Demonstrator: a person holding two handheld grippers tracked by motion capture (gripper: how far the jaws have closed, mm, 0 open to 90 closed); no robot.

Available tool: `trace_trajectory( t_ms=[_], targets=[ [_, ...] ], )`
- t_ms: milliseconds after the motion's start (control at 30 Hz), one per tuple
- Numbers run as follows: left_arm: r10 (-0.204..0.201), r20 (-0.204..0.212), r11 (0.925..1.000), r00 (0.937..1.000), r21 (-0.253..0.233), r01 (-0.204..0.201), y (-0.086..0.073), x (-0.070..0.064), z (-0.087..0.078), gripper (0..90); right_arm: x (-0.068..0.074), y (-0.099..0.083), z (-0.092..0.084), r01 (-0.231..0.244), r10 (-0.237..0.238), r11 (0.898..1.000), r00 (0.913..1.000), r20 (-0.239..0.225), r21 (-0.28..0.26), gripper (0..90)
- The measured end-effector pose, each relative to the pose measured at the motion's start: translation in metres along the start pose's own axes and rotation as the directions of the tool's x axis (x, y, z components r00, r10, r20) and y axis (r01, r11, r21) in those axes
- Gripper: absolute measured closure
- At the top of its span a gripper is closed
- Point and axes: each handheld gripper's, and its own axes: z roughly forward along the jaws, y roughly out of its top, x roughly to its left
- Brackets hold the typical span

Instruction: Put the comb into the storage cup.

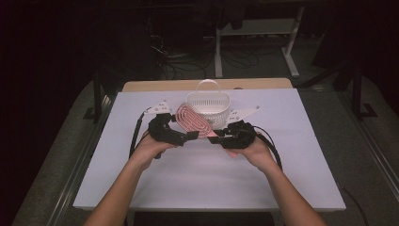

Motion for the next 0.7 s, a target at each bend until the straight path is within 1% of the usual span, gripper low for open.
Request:
trace_trajectory(
  t_ms=[233,367,433,500,700],
  targets=[
    [-0.009,-0.019,0.9999,0.9998,-0.010,0.009,-0.0008,0.0010,0.0014,0.2,0.0021,0.0002,0.0021,0.008,-0.008,1.000,1.0000,0.003,-0.002,68.8],
    [-0.014,-0.019,0.9998,0.9997,-0.014,0.014,-0.0010,0.0008,0.0019,0.5,0.0035,0.0003,0.0032,0.014,-0.014,1.000,0.9999,0.008,-0.001,68.8],
    [-0.017,-0.020,0.9997,0.9997,-0.019,0.017,-0.0007,0.0007,0.0014,3.9,0.0039,0.0003,0.0036,0.015,-0.015,1.000,0.9998,0.012,-0.001,68.8],
    [-0.017,-0.026,0.9996,0.9995,-0.022,0.017,-0.0005,0.0009,0.0008,4.6,0.0041,0.0002,0.0039,0.016,-0.016,1.000,0.9998,0.015,-0.002,68.8],
    [-0.030,-0.023,0.9993,0.9993,-0.023,0.029,-0.0003,0.0013,0.0000,9.0,0.0060,-0.0002,0.0064,0.028,-0.028,1.000,0.9994,0.021,0.003,68.8]
  ],
)
